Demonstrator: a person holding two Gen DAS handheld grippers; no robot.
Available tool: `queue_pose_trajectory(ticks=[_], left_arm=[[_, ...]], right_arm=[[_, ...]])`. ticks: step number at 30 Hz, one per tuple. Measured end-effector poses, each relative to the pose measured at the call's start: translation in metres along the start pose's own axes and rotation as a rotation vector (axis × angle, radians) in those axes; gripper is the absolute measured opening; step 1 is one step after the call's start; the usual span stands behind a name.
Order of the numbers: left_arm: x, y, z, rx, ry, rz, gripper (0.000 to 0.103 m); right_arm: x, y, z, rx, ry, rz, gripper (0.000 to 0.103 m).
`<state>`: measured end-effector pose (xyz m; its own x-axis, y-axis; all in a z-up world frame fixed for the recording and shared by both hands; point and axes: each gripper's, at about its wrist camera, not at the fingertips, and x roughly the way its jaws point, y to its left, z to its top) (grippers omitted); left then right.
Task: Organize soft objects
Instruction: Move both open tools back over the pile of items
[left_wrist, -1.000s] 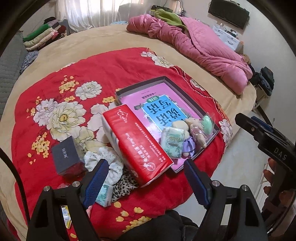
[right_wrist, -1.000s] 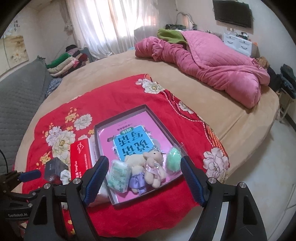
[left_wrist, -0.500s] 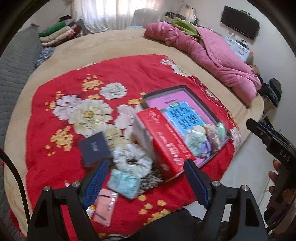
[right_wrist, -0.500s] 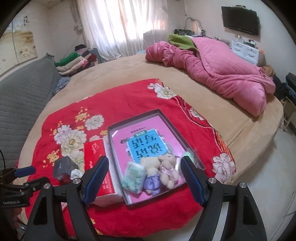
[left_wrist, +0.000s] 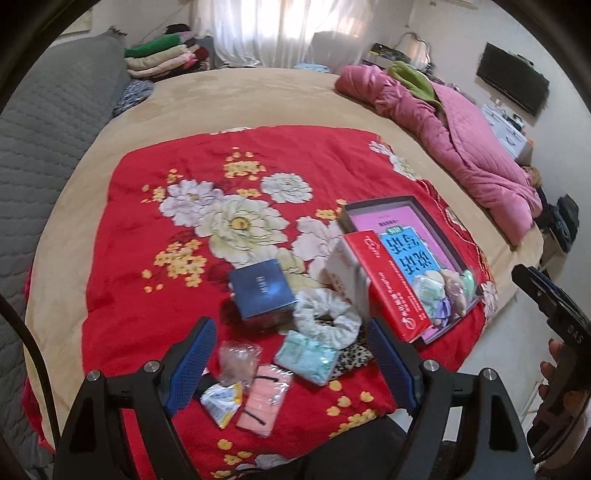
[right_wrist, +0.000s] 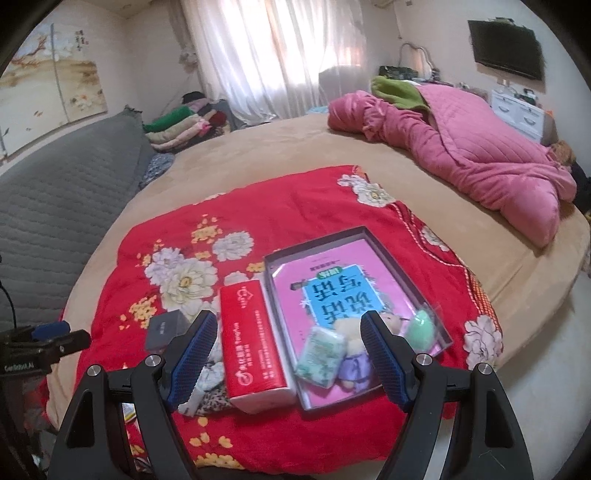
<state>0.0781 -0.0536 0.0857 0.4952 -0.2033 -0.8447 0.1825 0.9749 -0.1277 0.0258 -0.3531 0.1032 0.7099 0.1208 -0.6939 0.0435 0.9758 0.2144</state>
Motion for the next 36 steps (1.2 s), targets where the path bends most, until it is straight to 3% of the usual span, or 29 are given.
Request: queue_pose_trajectory(ticks=[16, 36], left_arm=[[-0.012, 0.066, -0.029, -0.111, 0.01, 0.052, 0.083], [-0.004, 0.096, -0.059, -0.181, 0.059, 0.051, 0.083]], right_arm=[[-0.004, 0.028, -0.004, -0.046, -0.01, 0.055, 0.081], [0.003, 0.07, -0.019, -0.17, 0.013, 0.113, 0.081]])
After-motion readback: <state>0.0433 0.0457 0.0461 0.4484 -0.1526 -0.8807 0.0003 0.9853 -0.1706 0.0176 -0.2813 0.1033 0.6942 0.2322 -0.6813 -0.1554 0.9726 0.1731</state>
